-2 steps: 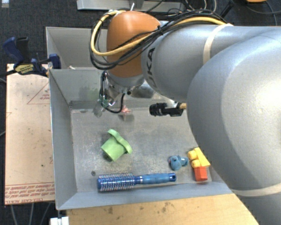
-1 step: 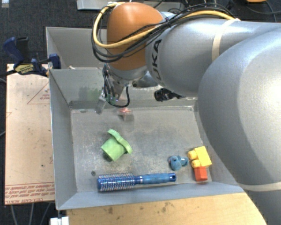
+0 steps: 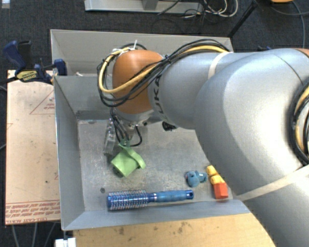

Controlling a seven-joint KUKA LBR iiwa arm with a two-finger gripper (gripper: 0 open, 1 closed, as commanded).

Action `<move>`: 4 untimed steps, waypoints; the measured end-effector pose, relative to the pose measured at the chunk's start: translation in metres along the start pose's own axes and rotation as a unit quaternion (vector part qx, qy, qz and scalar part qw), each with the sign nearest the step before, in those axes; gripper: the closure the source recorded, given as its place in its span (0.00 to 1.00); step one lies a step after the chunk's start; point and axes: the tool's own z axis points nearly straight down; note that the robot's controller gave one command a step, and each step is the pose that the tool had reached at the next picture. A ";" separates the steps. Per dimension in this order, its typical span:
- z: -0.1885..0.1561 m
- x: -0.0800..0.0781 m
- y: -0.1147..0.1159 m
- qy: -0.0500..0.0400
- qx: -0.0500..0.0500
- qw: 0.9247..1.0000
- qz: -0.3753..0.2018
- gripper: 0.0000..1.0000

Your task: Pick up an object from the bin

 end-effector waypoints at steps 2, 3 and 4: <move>-0.001 0.085 0.023 -0.001 -0.001 0.993 -0.114 0.00; -0.042 0.079 -0.029 -0.002 -0.001 0.999 0.032 0.00; 0.002 0.079 0.009 -0.002 -0.001 0.995 -0.101 0.00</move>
Offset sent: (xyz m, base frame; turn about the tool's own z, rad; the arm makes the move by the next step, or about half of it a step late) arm 0.0000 0.0000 0.0000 0.0000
